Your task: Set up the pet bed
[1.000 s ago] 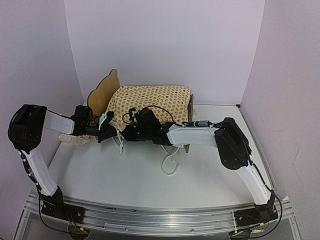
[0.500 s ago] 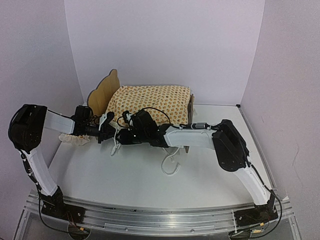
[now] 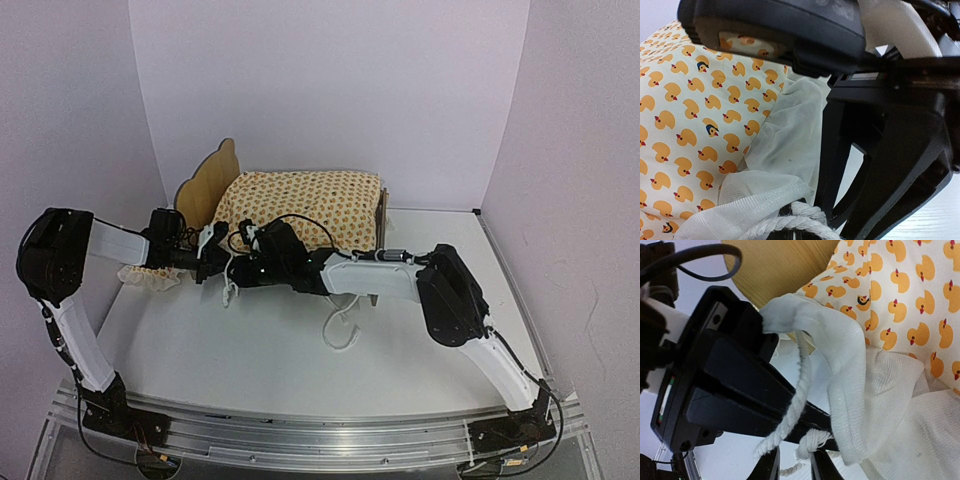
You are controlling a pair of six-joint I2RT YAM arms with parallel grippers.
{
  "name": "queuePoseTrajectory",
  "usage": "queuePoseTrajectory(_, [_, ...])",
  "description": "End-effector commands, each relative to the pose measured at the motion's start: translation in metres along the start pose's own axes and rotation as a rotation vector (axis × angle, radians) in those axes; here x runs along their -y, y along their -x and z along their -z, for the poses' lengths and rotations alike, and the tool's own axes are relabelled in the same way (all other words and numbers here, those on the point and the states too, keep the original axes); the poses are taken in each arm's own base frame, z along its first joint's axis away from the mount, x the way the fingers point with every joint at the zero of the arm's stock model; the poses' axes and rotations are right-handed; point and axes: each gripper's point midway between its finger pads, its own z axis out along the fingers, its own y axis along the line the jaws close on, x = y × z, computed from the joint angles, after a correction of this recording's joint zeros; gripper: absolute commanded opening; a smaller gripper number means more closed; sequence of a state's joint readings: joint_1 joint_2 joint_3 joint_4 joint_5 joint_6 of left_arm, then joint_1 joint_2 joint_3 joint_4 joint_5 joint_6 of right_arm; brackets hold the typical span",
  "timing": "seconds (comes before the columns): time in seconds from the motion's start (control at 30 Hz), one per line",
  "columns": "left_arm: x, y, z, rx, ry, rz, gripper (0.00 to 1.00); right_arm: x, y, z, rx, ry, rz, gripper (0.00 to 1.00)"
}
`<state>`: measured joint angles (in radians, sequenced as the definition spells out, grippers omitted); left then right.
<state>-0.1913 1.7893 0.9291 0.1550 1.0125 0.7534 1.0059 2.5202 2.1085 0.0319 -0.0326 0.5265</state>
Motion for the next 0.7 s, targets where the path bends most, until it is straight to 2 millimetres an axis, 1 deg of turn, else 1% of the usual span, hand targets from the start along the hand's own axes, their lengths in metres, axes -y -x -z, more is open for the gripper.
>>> queuePoseTrajectory(0.0, [0.003,0.01,-0.002,0.016,-0.031,-0.017,0.0,0.003,0.019,-0.003,0.064,-0.032,0.025,0.11])
queuePoseTrajectory(0.07, [0.003,0.009,-0.002,0.011,-0.034,-0.019,0.0,0.004,0.024,-0.001,0.084,-0.054,0.028,0.01])
queuePoseTrajectory(0.17, [0.005,0.006,-0.002,-0.008,-0.04,-0.014,0.0,0.005,0.029,0.004,0.1,-0.071,0.025,0.0])
queuePoseTrajectory(0.2, [0.004,0.005,-0.001,-0.018,-0.039,-0.014,0.02,0.005,0.031,0.006,0.105,-0.076,0.022,0.0])
queuePoseTrajectory(0.23, [0.001,0.005,-0.001,-0.032,-0.033,-0.012,0.09,0.006,0.033,0.008,0.111,-0.082,0.017,0.0])
queuePoseTrajectory(0.3, [-0.004,0.001,0.001,-0.087,-0.019,0.025,0.28,0.005,0.037,0.013,0.123,-0.092,0.006,0.0])
queuePoseTrajectory(0.37, [-0.015,0.0,0.006,-0.156,0.022,0.055,0.43,0.006,0.04,0.016,0.132,-0.104,-0.011,0.0])
queuePoseTrajectory(0.4, [-0.021,-0.002,0.01,-0.194,0.047,0.071,0.49,0.007,0.041,0.018,0.136,-0.11,-0.02,0.0])
queuePoseTrajectory(0.43, [-0.027,-0.004,0.014,-0.238,0.082,0.073,0.52,0.008,0.042,0.018,0.141,-0.116,-0.031,0.0])
queuePoseTrajectory(0.5, [-0.033,-0.01,0.022,-0.319,0.125,0.09,0.58,0.01,0.042,0.018,0.147,-0.123,-0.047,0.0])
queuePoseTrajectory(0.53, [-0.03,-0.014,0.027,-0.357,0.126,0.096,0.61,0.011,0.041,0.018,0.148,-0.125,-0.056,0.0])
queuePoseTrajectory(0.67, [-0.004,-0.032,0.044,-0.477,0.085,0.091,0.82,0.011,0.039,0.013,0.148,-0.116,-0.086,0.0])
